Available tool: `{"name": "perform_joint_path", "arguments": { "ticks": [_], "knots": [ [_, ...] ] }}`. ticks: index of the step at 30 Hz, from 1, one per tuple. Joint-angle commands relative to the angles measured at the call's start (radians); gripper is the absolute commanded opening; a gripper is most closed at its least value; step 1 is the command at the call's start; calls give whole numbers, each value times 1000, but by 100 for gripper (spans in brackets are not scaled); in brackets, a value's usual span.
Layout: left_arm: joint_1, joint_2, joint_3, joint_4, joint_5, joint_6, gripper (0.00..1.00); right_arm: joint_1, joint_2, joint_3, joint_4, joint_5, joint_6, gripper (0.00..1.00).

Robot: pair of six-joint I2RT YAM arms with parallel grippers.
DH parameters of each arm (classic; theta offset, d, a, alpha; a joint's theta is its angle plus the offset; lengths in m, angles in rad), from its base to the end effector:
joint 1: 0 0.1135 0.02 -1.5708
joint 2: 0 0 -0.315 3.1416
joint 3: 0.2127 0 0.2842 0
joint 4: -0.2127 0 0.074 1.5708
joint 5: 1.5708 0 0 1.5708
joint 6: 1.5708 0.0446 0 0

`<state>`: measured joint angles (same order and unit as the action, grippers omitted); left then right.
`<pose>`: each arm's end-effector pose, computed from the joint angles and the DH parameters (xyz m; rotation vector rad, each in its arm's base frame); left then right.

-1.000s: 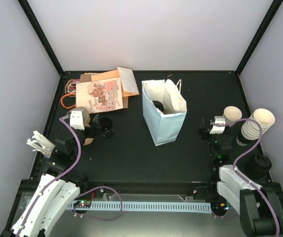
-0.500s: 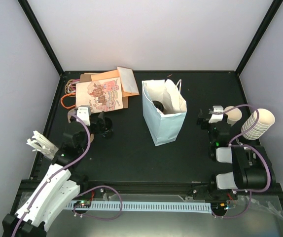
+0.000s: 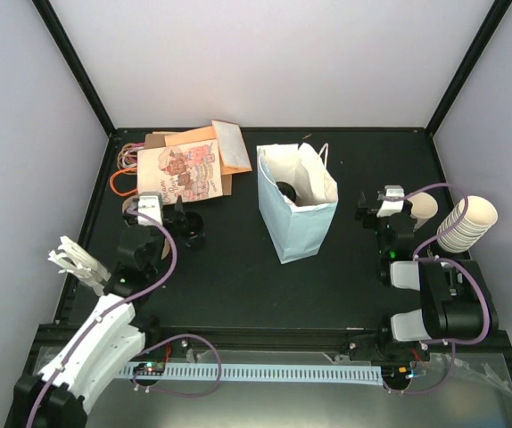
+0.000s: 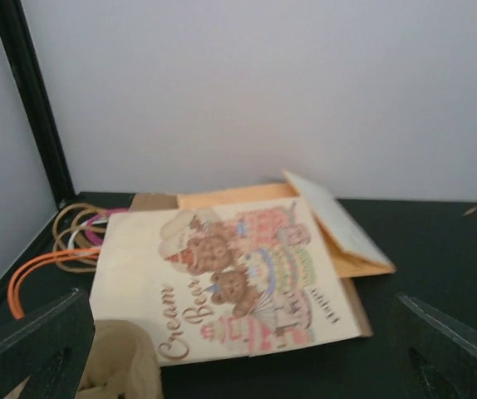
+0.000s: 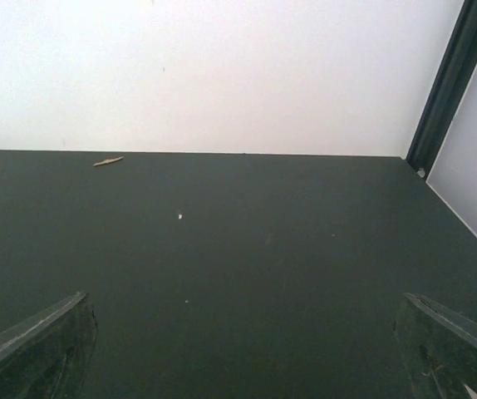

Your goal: Pack the takeout coffee

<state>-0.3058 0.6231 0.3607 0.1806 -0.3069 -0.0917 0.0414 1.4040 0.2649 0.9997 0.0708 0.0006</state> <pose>0.1606 -0.0366 0.2737 -0.0569 1.6480 -0.0495 0.2557 0.0074 0.1805 0.0178 1.7098 -0.0293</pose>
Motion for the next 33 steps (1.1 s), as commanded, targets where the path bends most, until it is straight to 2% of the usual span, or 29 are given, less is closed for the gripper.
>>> {"name": "perform_joint_path", "arguments": {
  "ticks": [1,5,16,20,25,30,33],
  "knots": [
    [33,110,-50,181,-63,106,99,2,-5,11,32,15,-9,100],
    [80,189,-45,233,-40,147,99,2,-7,9,32,16,-10,100],
    [264,389,12,312,148,113,99,1,-7,10,31,17,-10,100],
    [275,448,-25,403,166,119,99,1,-6,10,31,17,-10,100],
    [275,561,-90,660,210,120,99,-1,-7,10,31,17,-10,100],
    [277,727,-38,693,198,114,99,1,-6,10,31,16,-10,100],
    [277,768,-74,809,227,139,99,0,-6,9,32,17,-9,100]
  ]
}}
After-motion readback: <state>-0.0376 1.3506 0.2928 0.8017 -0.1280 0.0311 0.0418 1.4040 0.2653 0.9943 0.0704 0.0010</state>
